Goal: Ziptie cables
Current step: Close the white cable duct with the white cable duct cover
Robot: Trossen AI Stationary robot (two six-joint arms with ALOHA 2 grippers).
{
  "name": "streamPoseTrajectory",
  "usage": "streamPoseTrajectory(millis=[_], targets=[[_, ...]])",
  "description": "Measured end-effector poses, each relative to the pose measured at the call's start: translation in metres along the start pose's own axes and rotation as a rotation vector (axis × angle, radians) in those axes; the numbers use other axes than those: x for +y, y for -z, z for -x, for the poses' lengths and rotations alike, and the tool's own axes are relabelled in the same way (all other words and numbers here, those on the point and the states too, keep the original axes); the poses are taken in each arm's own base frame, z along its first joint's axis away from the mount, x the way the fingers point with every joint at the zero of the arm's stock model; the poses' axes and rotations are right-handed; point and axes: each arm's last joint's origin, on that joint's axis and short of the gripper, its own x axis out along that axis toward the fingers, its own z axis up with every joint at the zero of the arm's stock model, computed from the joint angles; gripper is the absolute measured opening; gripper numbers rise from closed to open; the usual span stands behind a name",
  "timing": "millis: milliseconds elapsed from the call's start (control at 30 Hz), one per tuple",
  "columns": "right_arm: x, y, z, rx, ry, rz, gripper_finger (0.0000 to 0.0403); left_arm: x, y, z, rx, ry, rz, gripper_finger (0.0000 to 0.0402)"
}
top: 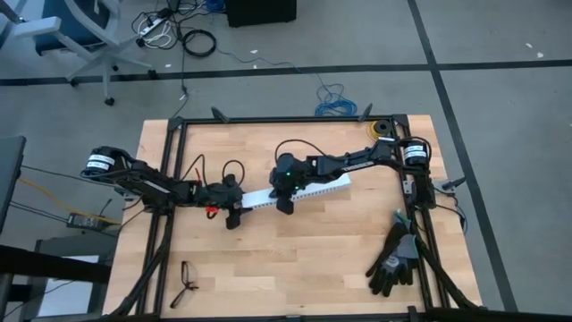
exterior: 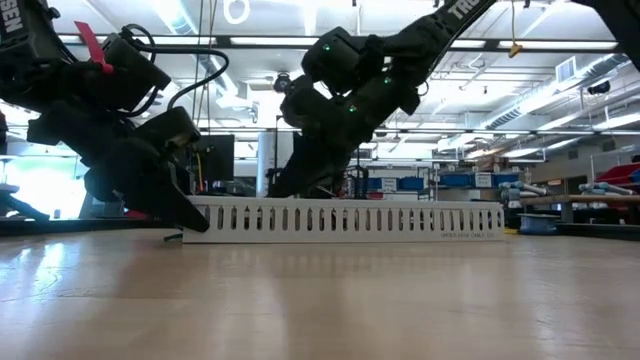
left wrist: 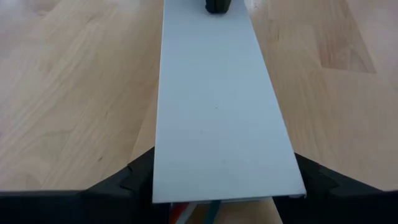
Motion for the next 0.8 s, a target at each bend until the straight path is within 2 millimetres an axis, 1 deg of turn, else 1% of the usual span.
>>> streamPoseTrajectory(millis=[167, 800], targets=[[0.0001, 0.0002, -0.0011, -0.003, 0.0, 0.005, 0.0, 0.0, -0.0001, 0.0, -0.001, 0.0, 0.002, 0.0243], [-0.0029, 0.0082, 0.0004, 0.086, 0.017, -0.014, 0.0, 0.0, 0.0002, -0.0002, 0.008, -0.001, 0.009, 0.0243]])
